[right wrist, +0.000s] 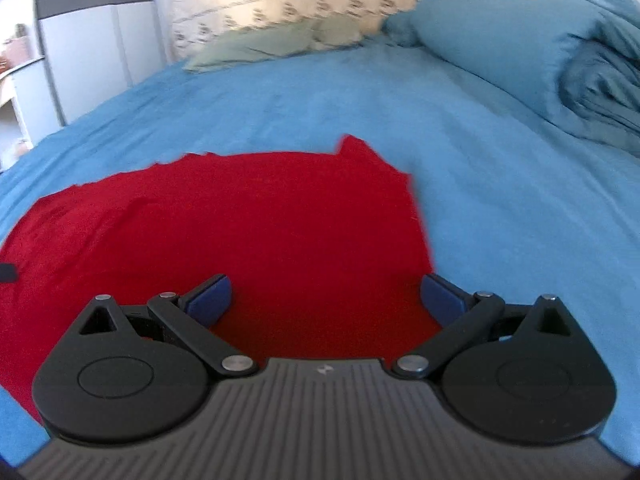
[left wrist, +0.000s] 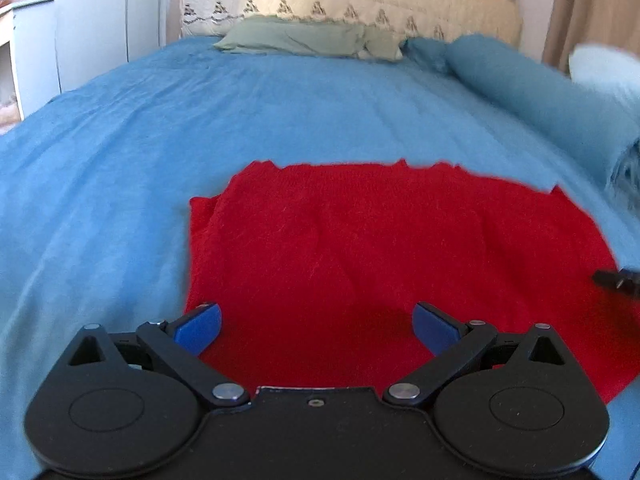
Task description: Fold small clothes
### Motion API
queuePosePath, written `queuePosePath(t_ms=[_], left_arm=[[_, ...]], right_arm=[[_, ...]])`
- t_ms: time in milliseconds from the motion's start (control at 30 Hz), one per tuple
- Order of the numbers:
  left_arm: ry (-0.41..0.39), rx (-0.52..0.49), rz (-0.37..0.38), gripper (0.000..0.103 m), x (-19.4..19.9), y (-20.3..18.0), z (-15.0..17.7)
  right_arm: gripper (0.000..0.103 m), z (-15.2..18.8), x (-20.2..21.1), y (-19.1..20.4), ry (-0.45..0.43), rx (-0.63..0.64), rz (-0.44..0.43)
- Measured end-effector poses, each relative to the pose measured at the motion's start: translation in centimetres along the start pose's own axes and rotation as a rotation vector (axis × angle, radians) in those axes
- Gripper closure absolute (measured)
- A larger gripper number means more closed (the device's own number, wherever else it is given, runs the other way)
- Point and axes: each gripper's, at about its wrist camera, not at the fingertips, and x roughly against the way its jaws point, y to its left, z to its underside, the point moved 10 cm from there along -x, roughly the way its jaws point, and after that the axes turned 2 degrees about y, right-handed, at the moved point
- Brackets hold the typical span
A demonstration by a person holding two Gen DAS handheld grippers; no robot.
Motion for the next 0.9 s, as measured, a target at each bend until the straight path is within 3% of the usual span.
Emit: queuePosePath(t_ms=[133,233,300,400,500,600,733,900], left_arm=[[0.068,-0.015,-0.017,0.0,-0.6,0.7,0.5],[0.131,0.001,-0.027,0.0,-0.1,0.8,0.4],[0.1,0.014,-0.039,0.0,1.7,0.2,-0.3],[0.011,0.007,0.011,0.0,4.9,-2.4,-1.4],[0.038,0.007,0.053,0.0,6.0,-5.8,-1.2],[0.048,-0.003,0.117,0.0,6.0,-9.2,-0.7],[0.078,-0.045,0.132,0.0,5.2,-12.2,0.3],[0.099,-0.065,0.147,0.0,4.3,-13.3,1.4]], right_arm=[[0.0,-0.4,1.2,-2.2,0.039,-0.035,0.067],[0.0,-1.1,4.3,-3.4,0.008,-0.085,0.068],[0.0,-1.4,7.3,-3.6,-0.011,-0.08,0.069],[0.0,-1.2,11.4,-2.9,-0.028,-0.049,0.075],[0.0,0.8,14.0,-1.8,-0.002,-0.059,0.074],[0.0,3.8,14.8,-0.8,0.049,-0.1,0.05],[0.0,7.7,13.8,-0.5,0.089,-0.208,0.039],[0.002,8.8,11.8,-1.0,0.061,-0.285,0.029]])
